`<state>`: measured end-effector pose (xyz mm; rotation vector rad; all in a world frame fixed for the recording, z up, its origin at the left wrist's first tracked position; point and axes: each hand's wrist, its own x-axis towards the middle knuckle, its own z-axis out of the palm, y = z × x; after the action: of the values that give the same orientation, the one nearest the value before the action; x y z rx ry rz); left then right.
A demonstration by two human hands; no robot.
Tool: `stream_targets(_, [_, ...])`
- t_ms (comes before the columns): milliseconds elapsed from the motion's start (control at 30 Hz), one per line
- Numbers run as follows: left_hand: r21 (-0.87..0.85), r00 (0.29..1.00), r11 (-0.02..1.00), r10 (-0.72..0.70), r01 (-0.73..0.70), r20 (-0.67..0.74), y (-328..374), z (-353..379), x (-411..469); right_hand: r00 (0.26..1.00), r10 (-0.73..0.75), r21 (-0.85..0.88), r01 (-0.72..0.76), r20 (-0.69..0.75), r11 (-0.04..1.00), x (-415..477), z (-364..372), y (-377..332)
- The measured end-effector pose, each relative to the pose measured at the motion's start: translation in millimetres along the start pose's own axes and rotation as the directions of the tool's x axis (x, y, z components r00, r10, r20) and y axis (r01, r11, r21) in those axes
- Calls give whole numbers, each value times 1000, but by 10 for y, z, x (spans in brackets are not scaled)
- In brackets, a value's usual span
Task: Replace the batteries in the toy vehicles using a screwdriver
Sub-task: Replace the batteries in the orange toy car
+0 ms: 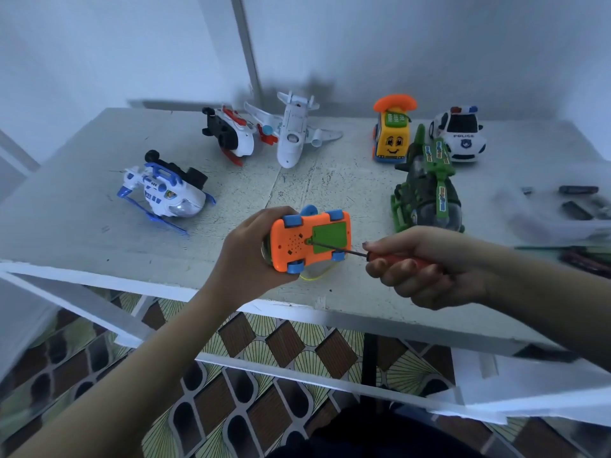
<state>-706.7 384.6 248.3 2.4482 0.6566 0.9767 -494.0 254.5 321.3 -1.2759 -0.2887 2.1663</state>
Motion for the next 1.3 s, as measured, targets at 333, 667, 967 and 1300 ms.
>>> stream_targets(333, [68,1000,998,17,-19,25,14,7,103,776,-603,-922,77,-183,379,-81,166,-39])
stream_targets(667, [127,996,990,56,-65,70,87,7,165,573,-721,-733,-280,391,-620,-168,143,26])
stream_targets(967, [132,991,985,-95,107,-91,133,82,41,489,-872,-990,-117,17,-85,-182,169,-94])
stream_targets(1300, [0,957,968,-247,250,-155,188,105,-14,17,-996,-933,352,83,-71,-114,383,-247])
